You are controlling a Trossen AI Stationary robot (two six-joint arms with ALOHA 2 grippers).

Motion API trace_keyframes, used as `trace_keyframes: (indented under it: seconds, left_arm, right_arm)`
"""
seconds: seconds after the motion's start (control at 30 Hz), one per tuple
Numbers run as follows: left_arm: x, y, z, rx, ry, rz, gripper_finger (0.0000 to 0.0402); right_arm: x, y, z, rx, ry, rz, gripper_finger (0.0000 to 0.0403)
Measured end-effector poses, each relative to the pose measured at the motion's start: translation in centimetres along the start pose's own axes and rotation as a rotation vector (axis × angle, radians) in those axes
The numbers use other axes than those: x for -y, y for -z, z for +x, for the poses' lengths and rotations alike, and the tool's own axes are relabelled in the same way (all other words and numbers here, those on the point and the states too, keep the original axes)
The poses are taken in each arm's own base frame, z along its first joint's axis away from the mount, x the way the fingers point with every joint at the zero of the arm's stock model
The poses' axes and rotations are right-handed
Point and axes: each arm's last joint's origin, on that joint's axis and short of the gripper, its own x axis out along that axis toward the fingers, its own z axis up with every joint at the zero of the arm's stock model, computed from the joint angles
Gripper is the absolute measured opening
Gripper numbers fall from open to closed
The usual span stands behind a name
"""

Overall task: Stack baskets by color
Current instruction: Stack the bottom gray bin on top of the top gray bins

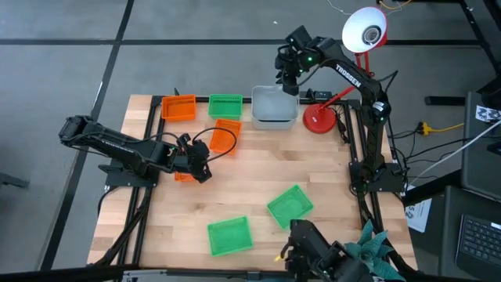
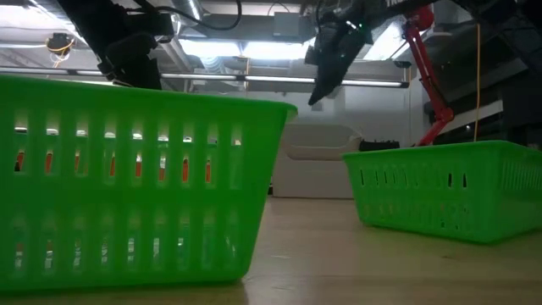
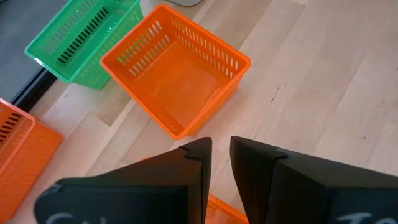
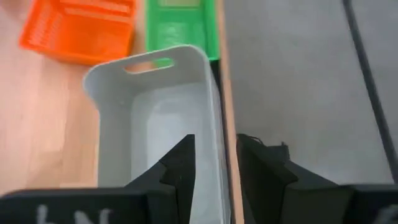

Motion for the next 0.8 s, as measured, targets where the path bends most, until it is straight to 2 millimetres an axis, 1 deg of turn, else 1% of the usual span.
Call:
trace_keyframes:
  seconds: [0.13, 0.37, 0.47, 0.53, 0.67, 0.8]
  left_arm:
    - [0.0, 0.0, 0.0, 0.000, 0.000, 0.000, 0.0053]
    - [0.0, 0.0, 0.0, 0.000, 0.000, 0.000, 0.0053]
    - [0.0, 0.0, 0.0, 0.000, 0.000, 0.000, 0.0053]
    - [0.0, 0.0, 0.0, 0.000, 0.000, 0.000, 0.0053]
    - [0.0, 0.0, 0.0, 0.000, 0.000, 0.000, 0.0053]
    - [0.0, 0.0, 0.0, 0.000, 0.000, 0.000, 0.0053]
  right_arm:
    - [-0.7, -0.8, 0.9, -0.110, 0.178, -0.041, 0.0117]
    - [-2.7, -1.6, 2.9, -0.361, 0.488, -0.117, 0.0117]
    - [-3.3, -1.9, 3.4, -0.421, 0.590, -0.135, 0.0117]
    - [-3.4, -2.0, 3.5, -0.440, 0.630, -0.140, 0.0117]
    - [-3.3, -2.4, 3.5, -0.419, 0.669, -0.129, 0.0117]
    - [-3.5, -2.3, 3.5, -0.414, 0.631, -0.133, 0.0117]
